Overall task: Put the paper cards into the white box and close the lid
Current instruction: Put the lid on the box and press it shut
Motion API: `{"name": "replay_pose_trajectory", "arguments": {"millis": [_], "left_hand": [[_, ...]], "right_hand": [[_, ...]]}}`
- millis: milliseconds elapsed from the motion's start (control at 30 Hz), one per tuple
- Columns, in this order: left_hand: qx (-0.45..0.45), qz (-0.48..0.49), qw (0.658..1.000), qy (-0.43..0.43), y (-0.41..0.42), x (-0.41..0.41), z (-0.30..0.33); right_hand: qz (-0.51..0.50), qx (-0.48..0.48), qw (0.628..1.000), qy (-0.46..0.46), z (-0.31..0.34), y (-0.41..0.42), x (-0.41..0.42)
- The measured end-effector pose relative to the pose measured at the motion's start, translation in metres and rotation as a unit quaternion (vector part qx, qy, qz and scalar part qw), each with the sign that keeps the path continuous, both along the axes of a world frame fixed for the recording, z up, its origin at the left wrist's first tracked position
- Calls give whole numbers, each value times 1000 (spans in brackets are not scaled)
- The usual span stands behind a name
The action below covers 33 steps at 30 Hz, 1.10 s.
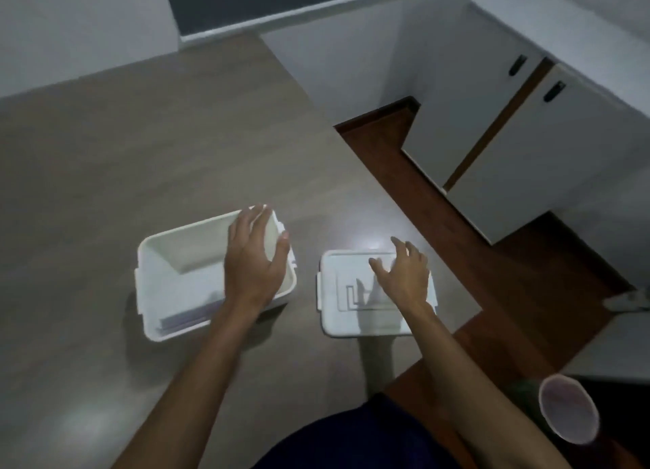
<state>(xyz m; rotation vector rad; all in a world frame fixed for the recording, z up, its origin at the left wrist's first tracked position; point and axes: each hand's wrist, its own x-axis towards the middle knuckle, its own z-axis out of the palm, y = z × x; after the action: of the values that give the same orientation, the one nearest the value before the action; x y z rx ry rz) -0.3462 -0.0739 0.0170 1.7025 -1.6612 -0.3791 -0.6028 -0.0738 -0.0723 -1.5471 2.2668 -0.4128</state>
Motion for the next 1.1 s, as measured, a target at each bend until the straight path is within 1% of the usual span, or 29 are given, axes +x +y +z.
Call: {"name": "replay_pose_trajectory", "arguments": {"millis": [67,100,133,200,300,367,433,500,533,600,633,700,767,833,867,933,1000,1100], "left_hand": [[25,-84,996,-3,0,-51,-7],[62,-117,991,-4,3,-72,-12],[105,-143,984,-8,6,-89,-24],[202,-151,967,-24,14,-113,-56],[332,-77,938,-56,25,-123,-102],[359,-64,929,-56,32,-128,-115],[354,-65,933,-7,36,-137,-113],[353,-42,934,50,34,-143,-99],[342,-31,937,60,32,-144,-89],[299,-31,952,57,27,-144,-67],[263,-40,963,51,24,-144,-52],[175,-52,983,33,19,-136,-19],[99,-39,994,11,14,-121,8],[41,14,999,11,13,-87,27],[28,49,998,16,13,-67,32],[26,124,991,33,14,-22,35],[58,190,978,61,19,25,26],[107,245,961,65,34,85,3]], "right_hand": [[2,113,990,79,-33,15,-40],[13,145,983,109,-46,24,-55],[16,157,980,121,-57,32,-66],[-1,140,983,120,-63,50,-81],[-30,90,989,117,-55,69,-86],[-61,75,991,90,-53,75,-85],[-100,62,992,54,-50,77,-83],[-156,45,987,2,-45,77,-82],[-189,39,981,-31,-42,76,-81],[-255,36,959,-120,-36,69,-81],[-276,25,945,-173,-32,64,-80],[-285,-17,922,-260,-21,50,-69],[-267,-56,915,-297,-1,33,-51],[-216,-83,922,-310,23,14,-21],[-187,-95,927,-310,34,4,-6],[-114,-106,941,-301,52,-14,27],[-28,-89,958,-271,59,-27,64],[70,-53,967,-240,54,-37,116]]}}
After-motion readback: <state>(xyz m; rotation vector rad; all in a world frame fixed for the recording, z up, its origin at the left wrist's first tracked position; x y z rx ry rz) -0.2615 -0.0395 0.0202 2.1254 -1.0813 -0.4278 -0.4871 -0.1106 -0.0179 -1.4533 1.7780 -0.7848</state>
